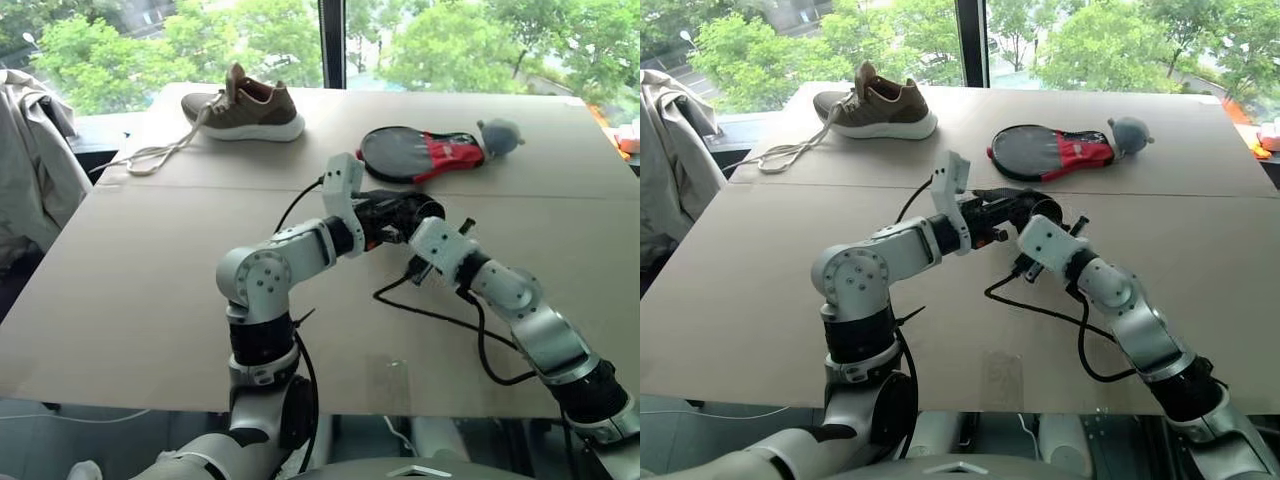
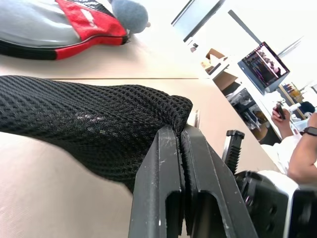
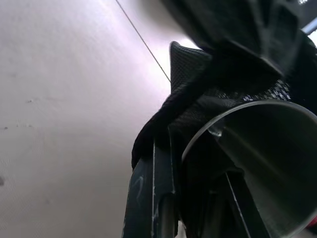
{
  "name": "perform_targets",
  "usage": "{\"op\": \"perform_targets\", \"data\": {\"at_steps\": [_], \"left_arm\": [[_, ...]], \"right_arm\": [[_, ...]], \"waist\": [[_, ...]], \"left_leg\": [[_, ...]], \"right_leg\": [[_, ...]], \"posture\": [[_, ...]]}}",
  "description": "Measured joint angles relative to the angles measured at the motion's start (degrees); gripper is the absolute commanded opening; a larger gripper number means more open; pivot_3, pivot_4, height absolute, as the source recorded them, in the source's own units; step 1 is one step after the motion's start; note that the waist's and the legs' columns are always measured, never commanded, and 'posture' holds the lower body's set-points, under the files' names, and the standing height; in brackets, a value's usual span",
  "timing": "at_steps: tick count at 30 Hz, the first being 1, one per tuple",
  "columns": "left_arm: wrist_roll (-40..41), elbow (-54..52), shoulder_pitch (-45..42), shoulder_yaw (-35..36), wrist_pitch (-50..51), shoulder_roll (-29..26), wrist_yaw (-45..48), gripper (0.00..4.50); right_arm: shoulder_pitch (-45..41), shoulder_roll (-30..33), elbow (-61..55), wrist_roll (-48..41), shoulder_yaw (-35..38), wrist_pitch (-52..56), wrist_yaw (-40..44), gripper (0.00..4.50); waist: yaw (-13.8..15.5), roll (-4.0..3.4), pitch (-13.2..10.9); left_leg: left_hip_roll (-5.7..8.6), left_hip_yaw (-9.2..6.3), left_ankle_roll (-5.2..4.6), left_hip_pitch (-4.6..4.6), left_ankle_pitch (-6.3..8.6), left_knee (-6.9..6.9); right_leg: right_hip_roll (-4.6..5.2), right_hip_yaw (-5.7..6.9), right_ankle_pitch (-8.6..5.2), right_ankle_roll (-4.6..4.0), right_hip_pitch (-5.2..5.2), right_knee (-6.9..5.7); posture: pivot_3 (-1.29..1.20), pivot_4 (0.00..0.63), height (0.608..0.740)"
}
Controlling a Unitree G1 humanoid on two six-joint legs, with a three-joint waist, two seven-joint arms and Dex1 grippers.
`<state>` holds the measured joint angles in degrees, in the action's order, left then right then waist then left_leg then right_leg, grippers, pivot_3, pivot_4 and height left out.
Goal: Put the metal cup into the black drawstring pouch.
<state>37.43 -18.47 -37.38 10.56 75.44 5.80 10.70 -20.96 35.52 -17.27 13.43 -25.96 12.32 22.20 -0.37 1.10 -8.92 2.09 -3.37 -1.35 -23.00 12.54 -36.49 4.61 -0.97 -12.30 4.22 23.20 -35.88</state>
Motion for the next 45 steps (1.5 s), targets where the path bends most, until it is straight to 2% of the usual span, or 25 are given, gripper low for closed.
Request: {"op": "perform_targets", "data": {"at_steps": [3,7,10,12,14,15,16,17,18,20,29,35,39,42,45], "left_arm": [[1.1,0.0,0.0,-0.1,-0.1,0.0,0.5,0.00],[2.9,-0.6,0.6,-2.4,0.1,-0.5,2.2,0.00],[4.5,-2.1,1.7,-3.5,0.5,-1.3,3.3,0.00],[5.5,-3.9,2.6,-3.5,-0.4,-2.4,3.8,0.00],[5.5,-5.0,2.6,-3.5,-1.6,-3.5,3.8,0.00],[5.4,-5.0,2.7,-3.5,-2.1,-3.7,3.7,0.00],[5.4,-5.0,3.2,-3.7,-2.8,-4.2,3.5,0.00],[5.3,-4.9,3.5,-3.7,-3.3,-4.4,3.3,0.00],[5.2,-4.8,3.7,-3.8,-3.5,-4.7,3.2,0.00],[3.1,-2.6,5.0,-6.9,-4.3,-6.1,2.9,0.00],[-1.8,0.8,6.4,-11.4,-11.2,-9.9,3.3,0.00],[-2.5,1.8,6.4,-11.4,-13.6,-9.9,3.4,0.00],[-2.5,2.2,6.7,-11.3,-14.5,-9.7,3.2,0.00],[-2.5,2.3,6.8,-11.1,-14.6,-9.9,3.1,0.00],[-2.5,2.3,7.0,-11.1,-14.6,-10.2,3.2,0.00]], "right_arm": [[-3.4,3.7,3.8,10.8,-3.6,-6.3,0.8,0.07],[-5.4,2.0,6.2,16.6,-4.6,-7.8,2.8,0.07],[-5.2,-0.7,7.1,16.2,-4.1,-6.2,3.9,0.07],[-3.0,-7.2,7.2,10.8,0.9,-1.6,3.9,0.07],[-1.3,-11.6,6.7,5.7,3.0,1.8,4.3,0.07],[-0.8,-12.3,6.3,4.1,3.8,3.1,5.0,0.71],[-0.5,-12.5,5.6,1.8,5.7,5.0,6.2,0.97],[-0.3,-12.2,5.3,0.7,7.0,5.8,6.7,1.52],[-0.3,-12.0,4.9,0.0,8.1,6.3,7.1,1.88],[-0.3,-9.7,1.6,-1.8,10.7,6.8,9.3,2.84],[0.6,-1.6,-5.1,-4.6,13.5,8.1,16.2,2.84],[1.7,-1.6,-6.0,-6.1,14.5,10.0,16.4,2.84],[5.3,-5.1,-13.4,-20.1,24.1,19.1,19.0,2.84],[9.7,-2.5,-17.4,-27.9,31.0,23.2,22.0,2.84],[12.4,-0.7,-18.1,-31.8,36.1,25.1,22.5,2.84]], "waist": [[-0.2,0.03,0.0],[-0.2,0.10,-0.1],[-0.2,0.12,-0.1],[-0.2,0.19,-0.1],[-0.2,0.16,-0.1],[-0.1,0.16,-0.1],[0.0,0.16,-0.1],[0.2,0.18,-0.1],[0.2,0.18,-0.1],[0.3,0.18,-0.1],[-0.1,0.14,-0.2],[0.0,0.14,-0.2],[0.3,0.14,-0.2],[0.9,0.15,-0.2],[1.1,0.15,-0.2]], "left_leg": [[0.00,-0.01,0.01,0.00,0.00,-0.02],[-0.04,-0.11,0.01,0.00,-0.01,-0.02],[-0.12,-0.15,0.02,0.00,-0.01,-0.01],[-0.22,-0.17,0.02,-0.01,0.00,0.01],[-0.22,-0.19,0.02,0.01,0.00,0.03],[-0.21,-0.19,0.01,0.00,0.00,0.03],[-0.17,-0.19,0.00,0.00,0.00,0.01],[-0.13,-0.19,-0.01,-0.01,0.01,-0.01],[-0.10,-0.18,-0.15,0.00,0.09,-0.02],[-0.06,-0.20,-0.25,0.01,0.15,-0.02],[-0.15,-0.18,-0.24,0.04,0.15,0.04],[-0.19,-0.18,-0.25,0.03,0.15,0.03],[-0.21,-0.24,-0.26,-0.01,0.16,0.03],[-0.18,-0.20,-0.29,-0.03,0.17,0.02],[-0.19,-0.18,-0.29,0.00,0.17,0.01]], "right_leg": [[0.01,-0.01,0.00,0.01,-0.01,0.00],[0.01,-0.02,0.00,-0.01,-0.01,0.00],[0.02,-0.09,0.01,-0.02,-0.01,0.02],[-0.02,-0.10,0.01,-0.04,0.01,0.01],[-0.02,-0.10,0.01,-0.04,0.01,0.01],[-0.01,-0.10,0.01,-0.04,0.01,0.01],[0.02,-0.10,0.02,-0.04,0.00,0.01],[0.06,-0.09,0.02,-0.03,-0.01,0.01],[0.08,-0.10,0.02,-0.03,-0.01,0.01],[0.06,-0.09,0.02,-0.03,-0.02,0.01],[-0.04,-0.08,0.02,-0.05,0.00,-0.01],[-0.01,-0.08,0.02,-0.05,-0.01,0.00],[-0.01,-0.06,0.02,-0.05,-0.01,0.01],[0.03,-0.06,0.02,-0.05,-0.01,0.04],[0.03,-0.05,0.02,-0.05,-0.02,0.03]], "posture": [[0.00,0.150,0.740],[0.00,0.150,0.740],[0.00,0.150,0.740],[0.00,0.150,0.740],[0.00,0.150,0.740],[0.00,0.150,0.740],[0.00,0.150,0.740],[0.00,0.150,0.740],[0.00,0.150,0.740],[0.00,0.150,0.740],[0.00,0.150,0.740],[0.00,0.150,0.740],[0.00,0.150,0.740],[0.00,0.150,0.740],[0.00,0.150,0.740]]}}
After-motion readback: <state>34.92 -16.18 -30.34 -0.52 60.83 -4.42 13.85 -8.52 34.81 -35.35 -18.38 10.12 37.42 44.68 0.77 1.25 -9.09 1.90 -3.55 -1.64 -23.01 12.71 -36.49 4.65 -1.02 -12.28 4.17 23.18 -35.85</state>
